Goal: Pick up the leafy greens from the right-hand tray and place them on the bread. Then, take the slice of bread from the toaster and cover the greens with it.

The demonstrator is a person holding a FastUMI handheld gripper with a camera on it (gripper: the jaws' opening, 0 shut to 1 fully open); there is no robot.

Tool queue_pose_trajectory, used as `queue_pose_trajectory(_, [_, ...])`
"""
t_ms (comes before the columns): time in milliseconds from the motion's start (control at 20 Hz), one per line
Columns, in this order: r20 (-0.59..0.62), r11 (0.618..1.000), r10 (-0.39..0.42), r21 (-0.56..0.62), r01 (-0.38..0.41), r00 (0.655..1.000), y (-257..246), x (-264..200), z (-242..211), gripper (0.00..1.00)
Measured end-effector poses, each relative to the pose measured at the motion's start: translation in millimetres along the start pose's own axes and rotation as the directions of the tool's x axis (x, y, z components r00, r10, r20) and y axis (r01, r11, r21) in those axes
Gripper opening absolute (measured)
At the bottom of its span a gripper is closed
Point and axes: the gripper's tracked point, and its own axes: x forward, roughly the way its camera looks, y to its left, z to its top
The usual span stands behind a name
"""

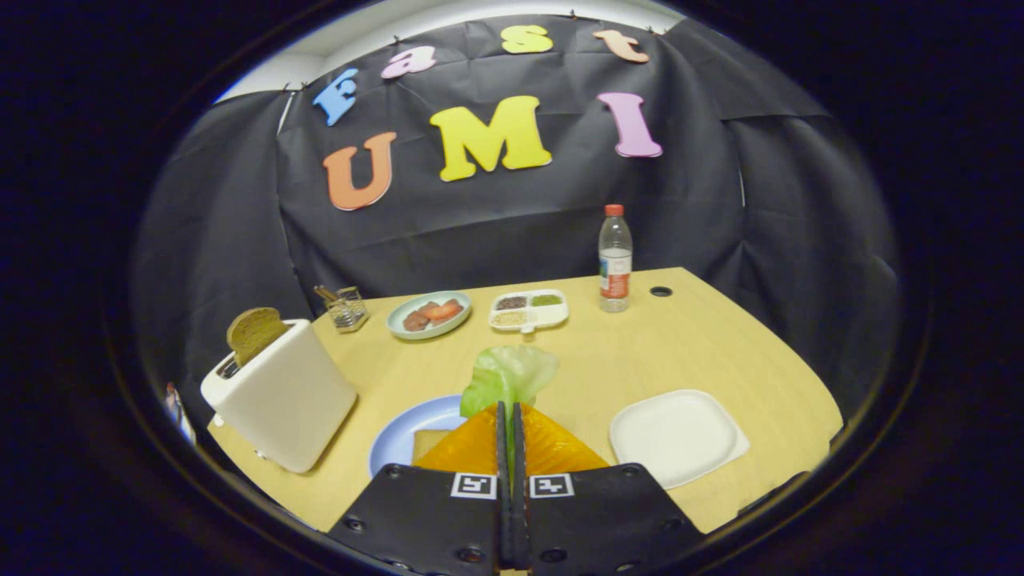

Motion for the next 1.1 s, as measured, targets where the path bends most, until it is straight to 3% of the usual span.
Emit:
queue_pose_trajectory(200, [-0.085,0.998,0.059,0.012,-0.058,0.995,50.3,23.3,-36.1,0.01])
queue_pose_trajectory(350, [-0.108,0.999,0.025,-0.043,-0.030,0.994,54.9,36.3,-54.2,0.01])
queue_pose_trajectory(400, [-0.110,0.998,0.029,-0.057,-0.035,0.994,60.1,36.7,-57.3,0.05])
queue_pose_trajectory(650, [-0.176,0.997,0.021,-0.070,-0.034,0.984,61.4,39.7,-82.2,0.49])
queue_pose_trajectory(1000, [-0.150,0.997,0.016,-0.075,-0.028,0.989,54.6,24.5,-69.6,0.94])
queue_pose_trajectory(1100, [-0.127,0.996,0.011,-0.081,-0.021,0.992,52.9,18.3,-61.1,0.95])
